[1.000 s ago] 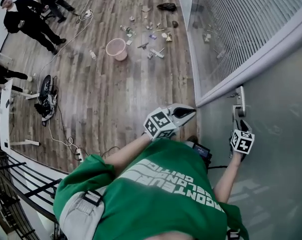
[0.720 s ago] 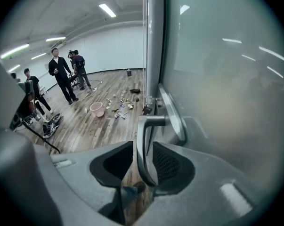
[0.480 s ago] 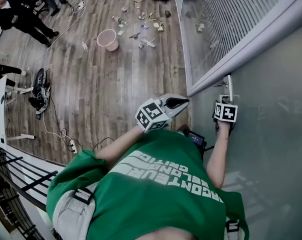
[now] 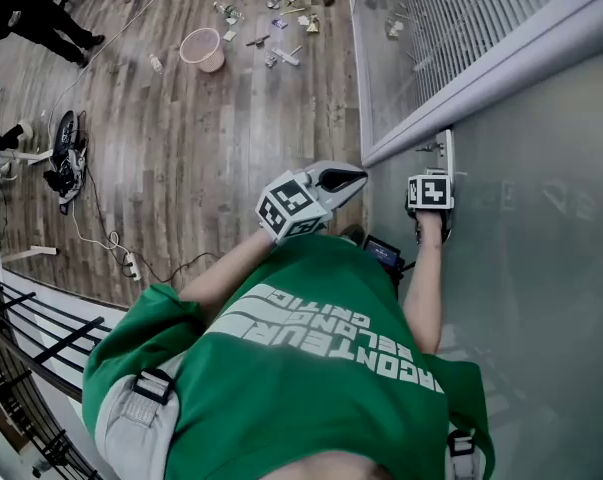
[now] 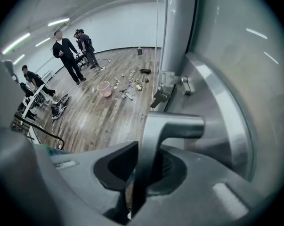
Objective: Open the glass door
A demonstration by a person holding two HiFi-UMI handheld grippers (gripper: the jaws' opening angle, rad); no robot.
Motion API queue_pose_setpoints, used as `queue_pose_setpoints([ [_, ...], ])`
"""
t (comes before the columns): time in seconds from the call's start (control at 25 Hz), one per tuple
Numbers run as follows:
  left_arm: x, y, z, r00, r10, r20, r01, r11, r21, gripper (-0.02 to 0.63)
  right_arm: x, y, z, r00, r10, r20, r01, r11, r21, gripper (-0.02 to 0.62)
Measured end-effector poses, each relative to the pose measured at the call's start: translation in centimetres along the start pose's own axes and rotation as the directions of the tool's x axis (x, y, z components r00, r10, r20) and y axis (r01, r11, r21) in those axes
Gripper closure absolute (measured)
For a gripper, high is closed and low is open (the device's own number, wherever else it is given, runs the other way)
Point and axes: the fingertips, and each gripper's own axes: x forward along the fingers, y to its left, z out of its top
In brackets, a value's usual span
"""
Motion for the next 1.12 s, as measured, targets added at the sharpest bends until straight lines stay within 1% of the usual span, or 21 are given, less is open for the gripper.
queue_pose_setpoints([
  [0.08,0.0,-0.1,0.1,1.000,0.000,0.000,0.000,1.000,-0.014,0.591,0.2,-0.1,-0.2,1.000,-0.006,-0.025,0.005,1.000,-0.013,0.596],
  [0.2,0.0,-0.3,-0.2,1.000,0.002,0.001,-0.002,1.000,-0.019,0.591,0.6,0.2,-1.1,0.997,0.006,-0.080,-0.009,0.999,-0.042,0.601],
  [0.32,0.0,-0.4,-0.4,1.000,0.003,-0.004,-0.003,1.000,-0.022,0.591,0.8,0.7,-1.9,0.988,0.030,-0.153,-0.042,0.996,-0.077,0.601],
  [0.44,0.2,-0.1,-0.5,1.000,0.002,-0.005,-0.002,1.000,-0.027,0.591,1.5,1.0,-2.1,0.978,0.078,-0.196,-0.093,0.993,-0.070,0.601],
  [0.56,0.0,0.0,-0.7,1.000,-0.002,-0.005,0.002,1.000,-0.029,0.591,1.6,1.4,-2.0,0.972,0.125,-0.200,-0.137,0.989,-0.048,0.601],
  [0.64,-0.2,-0.2,-0.8,1.000,-0.004,-0.005,0.004,1.000,-0.029,0.591,1.7,1.7,-2.1,0.971,0.136,-0.198,-0.147,0.988,-0.040,0.601],
  [0.92,0.5,-0.5,-1.0,0.999,-0.030,-0.017,0.029,0.999,-0.033,0.591,1.8,1.3,-1.9,0.976,0.128,-0.175,-0.137,0.990,-0.038,0.601],
  [1.12,0.9,-0.5,-1.1,0.999,-0.040,-0.027,0.039,0.999,-0.034,0.591,1.9,1.2,-1.8,0.984,0.121,-0.132,-0.126,0.991,-0.037,0.601],
])
